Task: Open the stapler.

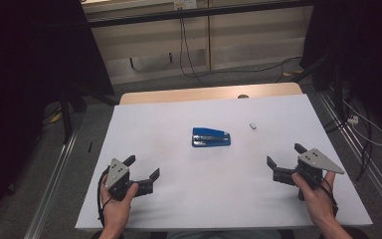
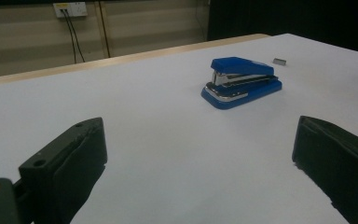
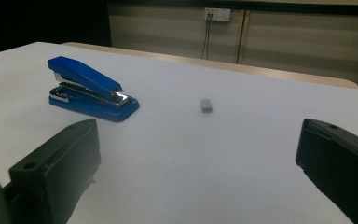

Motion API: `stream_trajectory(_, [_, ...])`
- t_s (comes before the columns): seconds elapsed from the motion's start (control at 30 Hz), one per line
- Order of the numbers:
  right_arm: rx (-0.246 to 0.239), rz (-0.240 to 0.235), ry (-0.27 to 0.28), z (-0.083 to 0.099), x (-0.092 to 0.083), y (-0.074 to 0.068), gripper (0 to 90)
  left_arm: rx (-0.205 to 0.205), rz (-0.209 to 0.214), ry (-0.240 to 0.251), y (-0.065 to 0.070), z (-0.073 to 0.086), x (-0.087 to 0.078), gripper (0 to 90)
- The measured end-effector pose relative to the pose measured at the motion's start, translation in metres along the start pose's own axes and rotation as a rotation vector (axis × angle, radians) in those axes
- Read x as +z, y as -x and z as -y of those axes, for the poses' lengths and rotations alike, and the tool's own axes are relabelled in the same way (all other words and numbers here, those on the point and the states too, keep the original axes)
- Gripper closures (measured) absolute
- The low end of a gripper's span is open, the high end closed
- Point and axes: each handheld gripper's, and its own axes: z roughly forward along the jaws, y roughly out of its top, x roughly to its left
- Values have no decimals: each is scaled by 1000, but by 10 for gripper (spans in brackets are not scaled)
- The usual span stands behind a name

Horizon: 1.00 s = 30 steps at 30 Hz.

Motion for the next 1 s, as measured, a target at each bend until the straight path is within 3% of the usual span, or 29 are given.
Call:
stream_trajectory(0.27, [20,-26,-19,0,4,0,7,12,-15,-23,-1,0,2,32])
stream_trajectory(0.4, [11,-6,-41,0,6,1,15,5,6,-30,-2,0,2,34])
stream_trajectory(0.5, [37,-25,-44,0,6,2,13,18,12,-49,-2,0,2,34])
stream_trajectory(0.8, [-10,-79,-35,-4,13,-10,18,-4,22,-62,-3,2,-1,29])
stream_trajectory(0.83, [-5,-83,-39,-5,15,-12,18,1,24,-60,-4,2,-1,29])
stream_trajectory(0.87, [32,-109,-41,-5,17,-14,20,0,31,-60,-4,2,1,35])
stream_trajectory(0.93, [48,-132,-43,-5,18,-15,18,20,9,-73,-5,3,4,38])
stream_trajectory(1.0, [26,-149,-37,-6,20,-17,16,25,-7,-92,-5,3,8,50])
